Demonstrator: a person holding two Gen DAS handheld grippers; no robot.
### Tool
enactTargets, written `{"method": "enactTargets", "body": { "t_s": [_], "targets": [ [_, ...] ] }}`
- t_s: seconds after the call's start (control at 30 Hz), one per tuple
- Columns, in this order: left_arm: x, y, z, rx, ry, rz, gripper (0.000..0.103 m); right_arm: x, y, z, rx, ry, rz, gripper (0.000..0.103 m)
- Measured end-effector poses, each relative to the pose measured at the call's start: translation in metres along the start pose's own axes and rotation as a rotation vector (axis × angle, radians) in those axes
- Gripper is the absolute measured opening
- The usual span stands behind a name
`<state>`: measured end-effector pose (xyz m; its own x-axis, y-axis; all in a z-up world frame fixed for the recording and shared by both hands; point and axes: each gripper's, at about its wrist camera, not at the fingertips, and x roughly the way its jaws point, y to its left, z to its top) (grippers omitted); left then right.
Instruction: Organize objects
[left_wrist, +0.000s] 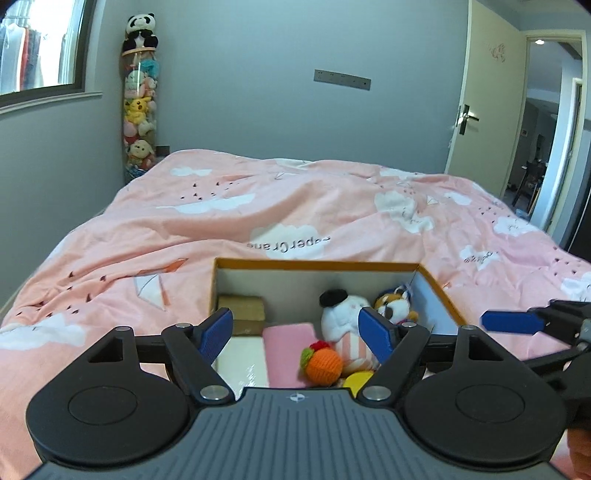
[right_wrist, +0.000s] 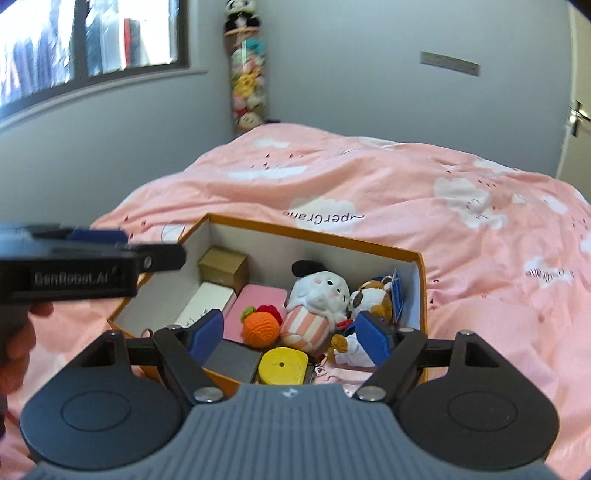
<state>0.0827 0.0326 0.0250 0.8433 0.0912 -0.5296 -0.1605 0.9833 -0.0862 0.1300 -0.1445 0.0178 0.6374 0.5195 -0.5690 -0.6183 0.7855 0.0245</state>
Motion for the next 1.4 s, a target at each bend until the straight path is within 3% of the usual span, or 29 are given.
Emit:
{"method": "enactTargets", "body": {
  "t_s": [0.17, 0.43, 0.67, 1.4],
  "targets": [
    [-0.002, 0.0, -0.016, 0.033, 0.033, 0.035, 0.089, -0.01, 0.006, -0.014, 0.05, -0.046, -0.042, 0.085],
    [-0.002, 0.009, -0.036, -0.012, 0.094, 0.058, 0.089, -0.014, 0.011, -0.028, 0.08, -0.062, -0.084, 0.093],
    [0.0, 0.009, -0.042, -0.001, 0.092, 0.099, 0.089, -0.013, 0.016, -0.039, 0.051, -0.079, -0.118, 0.097],
    [0.01, 0.011, -0.048, 0.003, 0.132, 0.149, 0.089, -0.001, 0.009, -0.049, 0.08, -0.027, -0.112, 0.098]
  ]
}}
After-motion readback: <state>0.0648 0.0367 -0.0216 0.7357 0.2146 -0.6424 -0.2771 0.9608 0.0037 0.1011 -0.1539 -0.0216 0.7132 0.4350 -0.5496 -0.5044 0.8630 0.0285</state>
